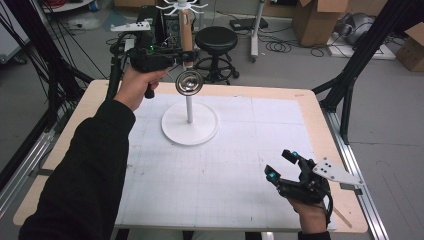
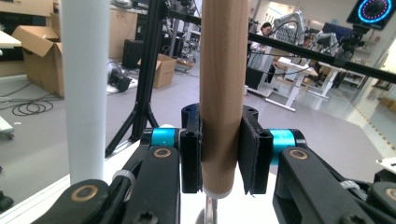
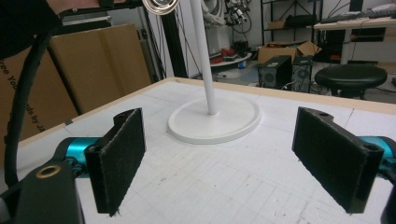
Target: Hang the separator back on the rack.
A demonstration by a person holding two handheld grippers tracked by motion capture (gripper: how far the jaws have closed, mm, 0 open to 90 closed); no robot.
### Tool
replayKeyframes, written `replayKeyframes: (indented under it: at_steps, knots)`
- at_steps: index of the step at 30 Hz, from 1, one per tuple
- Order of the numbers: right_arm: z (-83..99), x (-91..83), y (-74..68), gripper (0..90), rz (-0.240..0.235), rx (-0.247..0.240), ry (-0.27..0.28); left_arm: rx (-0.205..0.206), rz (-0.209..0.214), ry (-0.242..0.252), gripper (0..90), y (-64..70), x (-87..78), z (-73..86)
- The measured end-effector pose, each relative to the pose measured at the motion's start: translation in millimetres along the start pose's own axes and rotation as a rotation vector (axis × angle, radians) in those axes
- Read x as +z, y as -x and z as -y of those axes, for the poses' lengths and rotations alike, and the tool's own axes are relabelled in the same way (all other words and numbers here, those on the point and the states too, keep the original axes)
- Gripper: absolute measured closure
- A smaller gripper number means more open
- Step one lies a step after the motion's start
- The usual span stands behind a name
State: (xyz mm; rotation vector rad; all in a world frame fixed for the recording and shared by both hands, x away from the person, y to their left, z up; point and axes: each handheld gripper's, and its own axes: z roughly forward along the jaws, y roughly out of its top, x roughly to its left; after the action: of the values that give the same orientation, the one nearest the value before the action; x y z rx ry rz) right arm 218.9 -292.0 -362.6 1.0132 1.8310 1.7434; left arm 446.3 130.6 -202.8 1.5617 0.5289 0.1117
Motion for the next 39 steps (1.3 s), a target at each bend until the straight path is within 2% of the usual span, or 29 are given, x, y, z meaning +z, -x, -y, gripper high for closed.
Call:
replayKeyframes:
  at_steps: [2,5,8,9,11,14,16,22,25,27,29,31,35,39]
  knots:
    - [0.3,0.0,0.1,16.4,0.000,0.001,0.002,0.002,0.000,-0.014,72.5,-1.5,1.7,2.1]
    - [0.5,-0.2,0.6,16.4,0.002,0.002,0.002,0.002,0.001,-0.008,72.4,0.2,3.1,2.7]
    - [0.6,0.1,0.0,16.4,0.000,0.005,-0.002,0.005,-0.024,0.000,71.8,2.7,1.5,4.2]
    - [0.7,0.3,-0.3,16.4,-0.001,0.006,-0.002,0.003,-0.037,0.003,69.5,3.5,0.3,5.4]
    - [1.2,0.4,-0.3,16.4,0.001,0.002,-0.002,-0.019,-0.070,0.012,51.5,5.2,-3.4,9.6]
    - [3.3,0.5,0.5,16.4,0.003,0.012,-0.006,-0.006,-0.114,0.026,40.8,9.1,-14.7,19.4]
    - [5.2,0.5,1.5,16.4,0.010,0.014,-0.009,0.000,-0.141,0.025,36.9,12.0,-25.6,27.1]
    - [12.8,4.5,7.7,16.4,0.051,-0.005,-0.052,0.042,-0.188,0.032,28.3,33.4,-57.6,57.8]
    - [14.8,6.2,9.5,16.4,0.077,-0.019,-0.063,0.058,-0.218,0.013,19.7,44.4,-71.5,75.8]
    - [15.6,6.3,10.3,17.2,0.093,-0.022,-0.073,0.062,-0.211,0.026,19.1,50.4,-80.3,89.5]
    - [14.8,5.2,10.2,19.8,0.102,0.002,-0.090,0.065,-0.203,0.025,19.1,55.7,-87.5,104.0]
    - [13.7,3.6,9.7,18.3,0.107,0.006,-0.076,0.070,-0.200,0.007,19.3,59.5,-93.6,117.5]
    - [14.8,2.3,10.3,17.1,0.113,-0.003,-0.071,0.085,-0.188,0.029,20.7,67.4,-105.8,143.1]
    - [17.4,1.1,10.4,17.0,0.116,-0.003,-0.089,0.095,-0.207,0.024,21.4,74.7,-115.7,163.9]
